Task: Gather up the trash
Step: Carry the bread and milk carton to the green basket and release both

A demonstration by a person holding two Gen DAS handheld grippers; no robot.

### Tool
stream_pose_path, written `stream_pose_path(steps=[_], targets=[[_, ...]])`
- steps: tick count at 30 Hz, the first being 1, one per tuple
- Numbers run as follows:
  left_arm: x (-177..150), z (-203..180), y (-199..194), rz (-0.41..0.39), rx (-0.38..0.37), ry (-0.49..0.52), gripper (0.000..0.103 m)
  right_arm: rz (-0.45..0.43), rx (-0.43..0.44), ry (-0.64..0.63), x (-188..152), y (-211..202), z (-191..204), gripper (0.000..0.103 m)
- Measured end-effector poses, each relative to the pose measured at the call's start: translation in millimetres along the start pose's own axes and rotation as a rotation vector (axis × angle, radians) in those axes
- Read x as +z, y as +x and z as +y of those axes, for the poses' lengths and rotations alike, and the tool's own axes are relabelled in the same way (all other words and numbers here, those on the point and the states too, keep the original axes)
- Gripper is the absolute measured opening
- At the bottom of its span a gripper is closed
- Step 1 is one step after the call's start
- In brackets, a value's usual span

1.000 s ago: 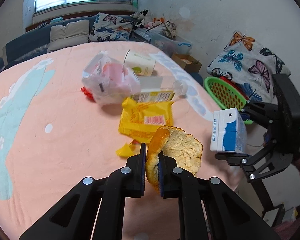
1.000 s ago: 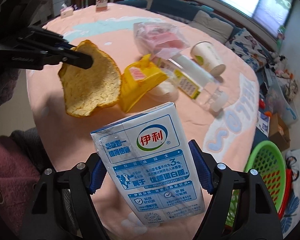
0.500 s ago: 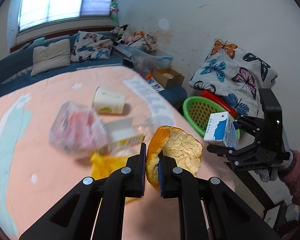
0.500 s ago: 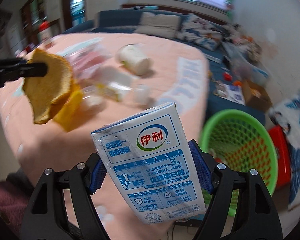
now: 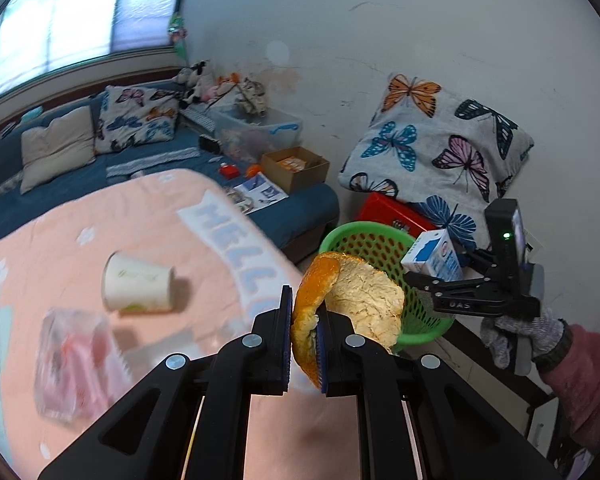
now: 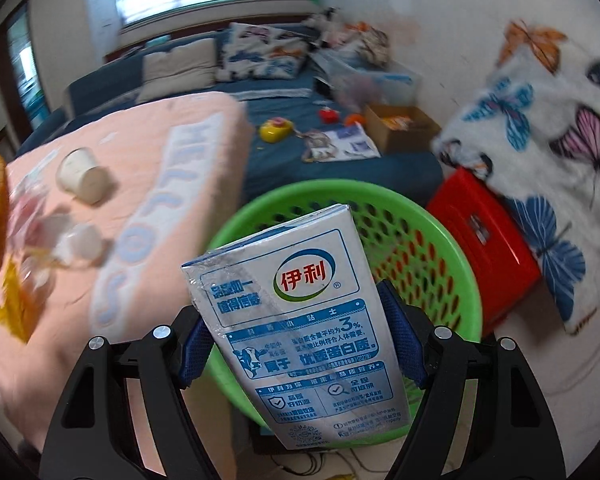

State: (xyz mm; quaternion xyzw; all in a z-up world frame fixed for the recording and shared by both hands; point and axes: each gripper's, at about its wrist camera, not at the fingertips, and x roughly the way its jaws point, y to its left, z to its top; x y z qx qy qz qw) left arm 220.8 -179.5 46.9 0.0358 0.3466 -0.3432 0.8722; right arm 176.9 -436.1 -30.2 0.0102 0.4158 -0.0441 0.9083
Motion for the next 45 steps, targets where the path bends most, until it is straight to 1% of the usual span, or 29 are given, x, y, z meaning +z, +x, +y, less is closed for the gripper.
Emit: stream_pose_path(steps=[5, 12, 15, 21, 31, 37, 40, 41, 44, 45], targets=[[18.8, -19.9, 23.6, 0.012, -0.027, 0.041, 0.01, 0.028, -0.025, 0.071, -2.4, 18.6, -26.2, 0.075], [35.3, -45.9, 55.8, 0.042, -0.047, 0.086, 0.01, 0.05, -0.029, 0.135, -9.1, 34.1, -38.8, 0.076], [38.7, -56.5, 66.4, 0.049, -0.048, 0.105, 0.01, 0.048, -0.028, 0.158, -11.4, 34.1, -44.0, 0.077], [45.8, -78.4, 94.3, 0.077, -0.056, 0.134, 0.01, 0.033, -0.024, 0.184, -16.9, 21.6, -52.4, 0.078], [44.3, -103.7, 140.2, 0.138, -0.062, 0.144, 0.01, 0.003, -0.043, 0.15, -36.6, -7.3, -56.2, 0.079], [39.4, -110.7, 158.3, 0.164, -0.072, 0.138, 0.01, -0.019, -0.058, 0.126, -45.6, -21.2, -54.5, 0.08], [36.3, -112.9, 166.7, 0.183, -0.085, 0.129, 0.012, -0.025, -0.049, 0.131, -48.0, -25.2, -53.7, 0.08], [34.4, -113.4, 169.8, 0.192, -0.087, 0.127, 0.014, -0.027, -0.046, 0.132, -49.2, -26.6, -53.0, 0.08], [27.8, -112.9, 174.0, 0.203, -0.095, 0.12, 0.024, -0.03, -0.036, 0.136, -52.2, -29.5, -48.9, 0.08], [25.3, -112.3, 175.0, 0.212, -0.092, 0.119, 0.025, -0.03, -0.032, 0.137, -52.7, -30.0, -48.2, 0.08]])
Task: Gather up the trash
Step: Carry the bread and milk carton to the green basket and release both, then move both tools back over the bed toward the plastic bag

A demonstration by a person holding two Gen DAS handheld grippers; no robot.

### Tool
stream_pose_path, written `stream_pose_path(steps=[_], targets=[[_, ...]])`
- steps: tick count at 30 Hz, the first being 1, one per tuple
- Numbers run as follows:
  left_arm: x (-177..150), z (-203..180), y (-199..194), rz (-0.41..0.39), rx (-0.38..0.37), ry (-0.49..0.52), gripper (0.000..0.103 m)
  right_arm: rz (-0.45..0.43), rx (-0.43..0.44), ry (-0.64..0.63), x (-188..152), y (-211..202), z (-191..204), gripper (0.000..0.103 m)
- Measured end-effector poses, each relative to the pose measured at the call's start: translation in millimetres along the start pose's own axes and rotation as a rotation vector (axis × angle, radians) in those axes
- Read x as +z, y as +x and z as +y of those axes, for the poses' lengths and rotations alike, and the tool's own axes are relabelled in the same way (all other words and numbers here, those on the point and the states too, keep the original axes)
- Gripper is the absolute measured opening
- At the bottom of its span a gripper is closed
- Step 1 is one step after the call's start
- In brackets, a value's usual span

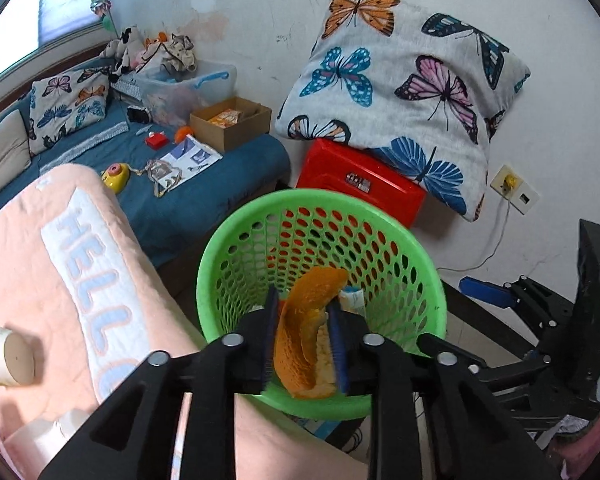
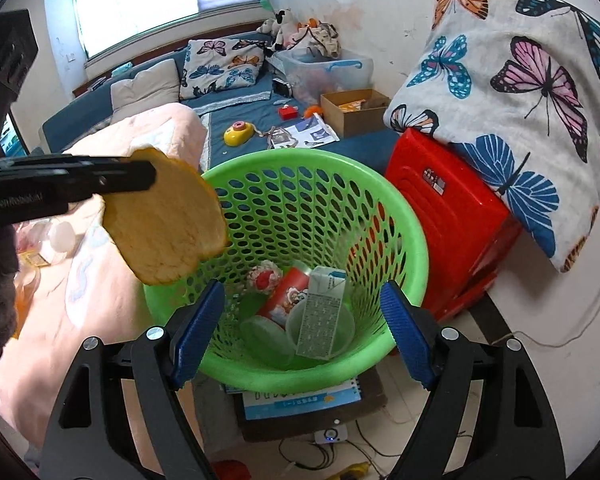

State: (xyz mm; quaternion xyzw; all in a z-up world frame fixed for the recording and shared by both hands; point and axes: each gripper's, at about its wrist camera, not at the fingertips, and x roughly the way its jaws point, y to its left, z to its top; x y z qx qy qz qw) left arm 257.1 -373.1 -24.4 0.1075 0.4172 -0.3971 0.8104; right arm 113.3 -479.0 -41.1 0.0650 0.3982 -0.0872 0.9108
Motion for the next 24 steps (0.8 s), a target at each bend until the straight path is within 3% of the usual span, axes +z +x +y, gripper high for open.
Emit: stream_pose_path(steps=[8, 18, 24], targets=[[-13.4, 16.4, -24.4, -0.042, 0.012, -0.024, 0.056, -0.01, 0.024, -0.017, -2.7, -7.1, 17.7, 0.08], [-25.3, 36.6, -75.8, -0.115, 0.065, -0.058, 0.058, -0.03, 0.058, -0.056, -1.3, -22.5, 42.8, 0.081], [-48.3, 69.8, -118.8, -0.147, 0.135, -0.105, 0.058, -0.045, 0.106, -0.09, -0.3, -30.8, 71.4, 0.083]])
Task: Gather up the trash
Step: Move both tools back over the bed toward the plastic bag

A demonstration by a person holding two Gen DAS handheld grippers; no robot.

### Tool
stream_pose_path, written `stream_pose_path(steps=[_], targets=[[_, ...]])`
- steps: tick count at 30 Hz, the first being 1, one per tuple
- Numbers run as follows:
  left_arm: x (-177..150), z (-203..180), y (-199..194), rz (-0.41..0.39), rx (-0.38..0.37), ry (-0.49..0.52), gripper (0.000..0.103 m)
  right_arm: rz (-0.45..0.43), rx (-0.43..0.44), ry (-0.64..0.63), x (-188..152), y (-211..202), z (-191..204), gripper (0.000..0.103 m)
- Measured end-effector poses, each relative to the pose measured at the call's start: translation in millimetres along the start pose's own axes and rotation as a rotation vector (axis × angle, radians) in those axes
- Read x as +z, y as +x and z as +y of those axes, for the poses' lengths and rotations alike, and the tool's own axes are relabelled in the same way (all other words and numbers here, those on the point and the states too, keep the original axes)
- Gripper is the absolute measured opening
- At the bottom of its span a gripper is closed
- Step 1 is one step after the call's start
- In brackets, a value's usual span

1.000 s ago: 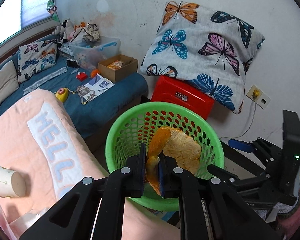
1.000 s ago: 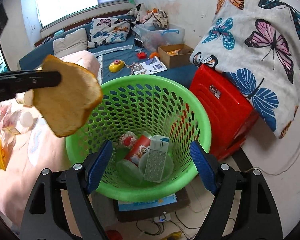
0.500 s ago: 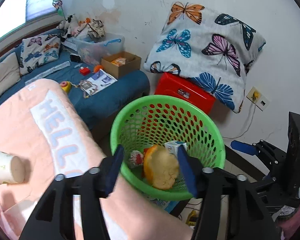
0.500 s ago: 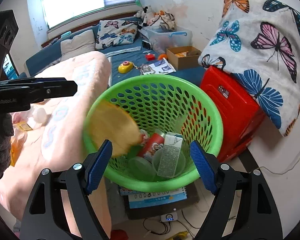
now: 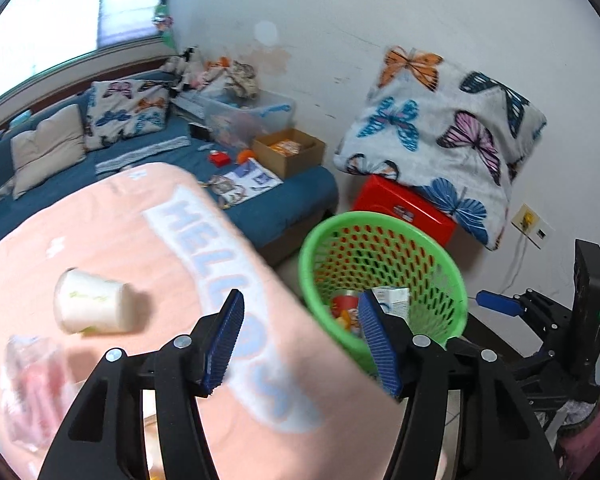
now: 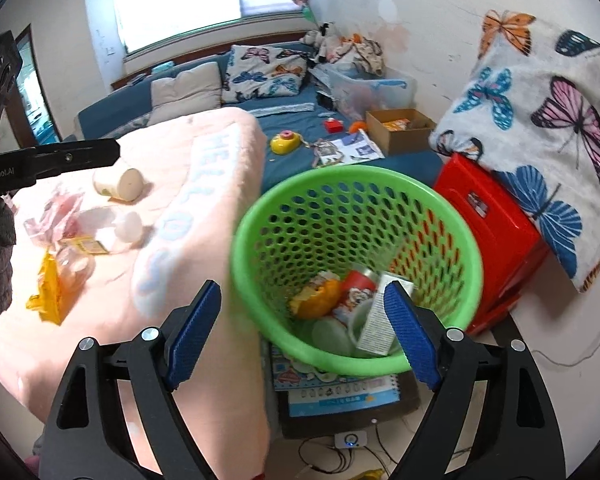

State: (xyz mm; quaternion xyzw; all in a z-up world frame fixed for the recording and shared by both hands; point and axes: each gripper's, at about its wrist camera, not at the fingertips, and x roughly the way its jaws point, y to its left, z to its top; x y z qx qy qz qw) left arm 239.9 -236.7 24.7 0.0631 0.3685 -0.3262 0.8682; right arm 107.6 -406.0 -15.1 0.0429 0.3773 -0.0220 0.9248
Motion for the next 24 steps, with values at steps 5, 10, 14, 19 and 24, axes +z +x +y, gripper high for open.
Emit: stream_pose_path(steps=[5, 10, 14, 19, 24], targets=[[-12.0, 35.1, -35.5, -0.043, 0.083, -0.018, 0.059, -0.004, 0.059, -0.041, 4.0, 0.7, 30.3, 0.084], [-26.4, 72.5, -66.1, -0.062, 0.153, -0.064, 0.06, 0.003, 0.116, -0.095, 8.2, 7.1, 63.1, 0.085], [-39.9, 97.8, -82.6, -0.067, 0.197, -0.108, 0.06, 0.011, 0.159, -0.136, 10.1, 14.1, 89.0, 0.086], [-59.9, 123.1, -93.9, -0.061, 0.243, -0.147, 0.061, 0.024, 0.196, -0.177, 11.8, 23.5, 113.8, 0.086], [-75.8, 150.1, -98.1, -0.047, 0.278, -0.21, 0.062, 0.036, 0.22, -0.192, 16.8, 34.8, 129.3, 0.086]])
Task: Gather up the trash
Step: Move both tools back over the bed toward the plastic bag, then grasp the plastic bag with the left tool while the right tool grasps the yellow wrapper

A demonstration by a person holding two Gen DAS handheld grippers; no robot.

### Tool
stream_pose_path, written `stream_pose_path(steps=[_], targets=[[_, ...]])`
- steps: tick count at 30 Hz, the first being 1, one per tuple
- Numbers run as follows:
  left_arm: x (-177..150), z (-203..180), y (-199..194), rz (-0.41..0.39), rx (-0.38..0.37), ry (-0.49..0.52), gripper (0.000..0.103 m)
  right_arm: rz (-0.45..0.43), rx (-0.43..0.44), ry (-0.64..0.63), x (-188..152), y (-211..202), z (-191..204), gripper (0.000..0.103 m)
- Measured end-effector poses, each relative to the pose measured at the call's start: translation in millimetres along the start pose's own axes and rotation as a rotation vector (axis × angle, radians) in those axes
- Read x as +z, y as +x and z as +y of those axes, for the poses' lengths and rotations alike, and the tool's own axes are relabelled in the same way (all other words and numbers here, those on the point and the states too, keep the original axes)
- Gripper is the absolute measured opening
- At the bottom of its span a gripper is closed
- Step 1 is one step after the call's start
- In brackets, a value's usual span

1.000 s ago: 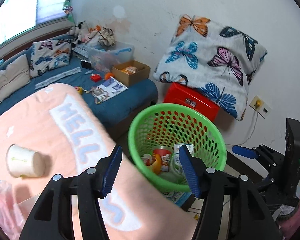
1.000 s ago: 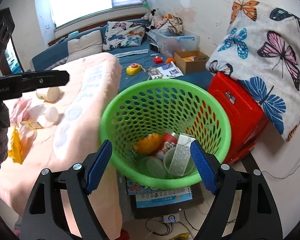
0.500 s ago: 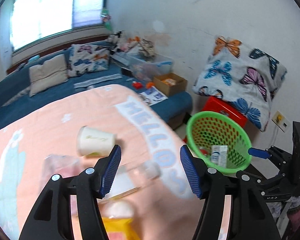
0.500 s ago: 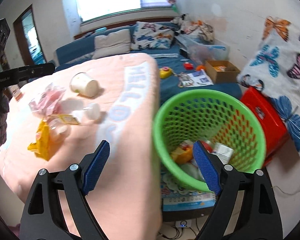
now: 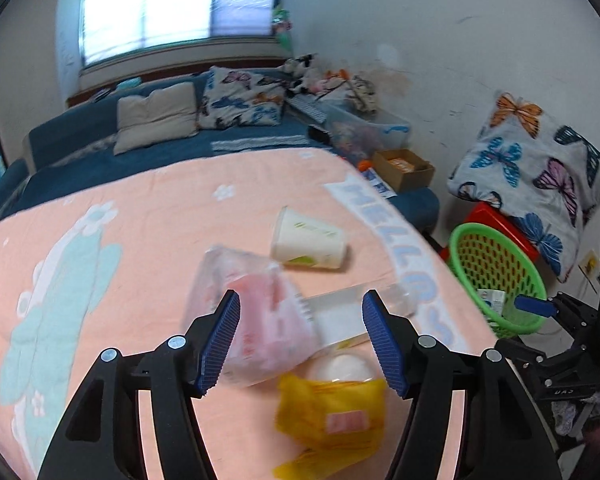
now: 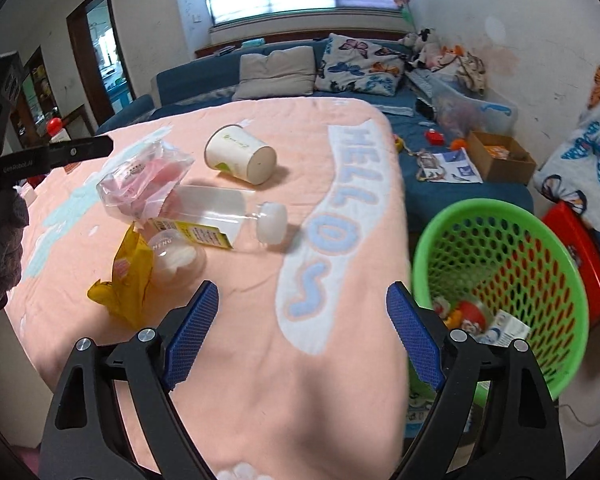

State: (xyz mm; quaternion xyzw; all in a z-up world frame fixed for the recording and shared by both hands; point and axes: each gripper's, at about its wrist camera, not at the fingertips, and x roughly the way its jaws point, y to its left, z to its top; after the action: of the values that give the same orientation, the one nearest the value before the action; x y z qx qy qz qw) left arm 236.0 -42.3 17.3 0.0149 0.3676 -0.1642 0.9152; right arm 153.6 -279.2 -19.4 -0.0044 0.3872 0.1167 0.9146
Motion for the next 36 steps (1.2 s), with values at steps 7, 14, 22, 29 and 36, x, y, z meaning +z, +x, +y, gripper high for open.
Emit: stream_pose_path(steps=[7, 14, 22, 29, 36], targets=[[-10.1, 41.1, 10.4, 0.029, 0.035, -0.098, 0.067, 0.029, 0.037, -0.044, 9.8, 19.4, 16.1, 0.086], [-15.4, 57.9, 36.8, 0.082, 0.007, -0.161, 0.072, 0.049, 0.049, -0.111, 23.3, 33.3, 27.1, 0.086], [-15.8, 72.4, 71.2, 0.142, -0.016, -0.229, 0.058, 0.072, 0.079, -0.153, 36.3, 51.1, 30.7, 0.086], [-21.6, 74.6, 76.5, 0.148, -0.047, -0.226, 0.029, 0.104, 0.11, -0.204, 46.6, 66.7, 35.9, 0.086], [-20.2, 70.7, 62.2, 0.103, -0.041, -0.193, 0.015, 0.119, 0.217, -0.22, 41.3, 63.5, 57.1, 0.086]])
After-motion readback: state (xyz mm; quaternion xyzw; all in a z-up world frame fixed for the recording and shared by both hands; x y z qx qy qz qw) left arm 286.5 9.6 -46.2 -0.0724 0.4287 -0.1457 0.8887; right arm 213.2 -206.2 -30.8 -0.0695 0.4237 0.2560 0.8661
